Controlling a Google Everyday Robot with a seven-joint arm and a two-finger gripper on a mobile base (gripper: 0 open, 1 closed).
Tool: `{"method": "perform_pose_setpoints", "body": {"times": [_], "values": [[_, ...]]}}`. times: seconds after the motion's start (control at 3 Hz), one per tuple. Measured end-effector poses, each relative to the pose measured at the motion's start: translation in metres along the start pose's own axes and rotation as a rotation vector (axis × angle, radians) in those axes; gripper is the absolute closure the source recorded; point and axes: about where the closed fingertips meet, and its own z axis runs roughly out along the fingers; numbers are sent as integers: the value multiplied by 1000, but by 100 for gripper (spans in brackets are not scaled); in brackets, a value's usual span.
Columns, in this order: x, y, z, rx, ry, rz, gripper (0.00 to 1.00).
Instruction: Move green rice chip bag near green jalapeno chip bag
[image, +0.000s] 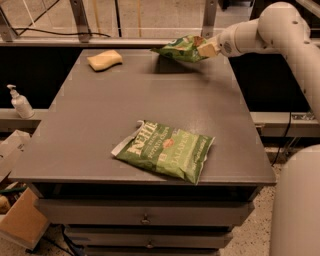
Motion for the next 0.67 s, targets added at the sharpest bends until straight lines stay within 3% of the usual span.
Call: {"method": "perform_pose_setpoints", "body": {"times": [0.67], "values": [[-8, 23, -96, 116, -54, 95, 100]]}}
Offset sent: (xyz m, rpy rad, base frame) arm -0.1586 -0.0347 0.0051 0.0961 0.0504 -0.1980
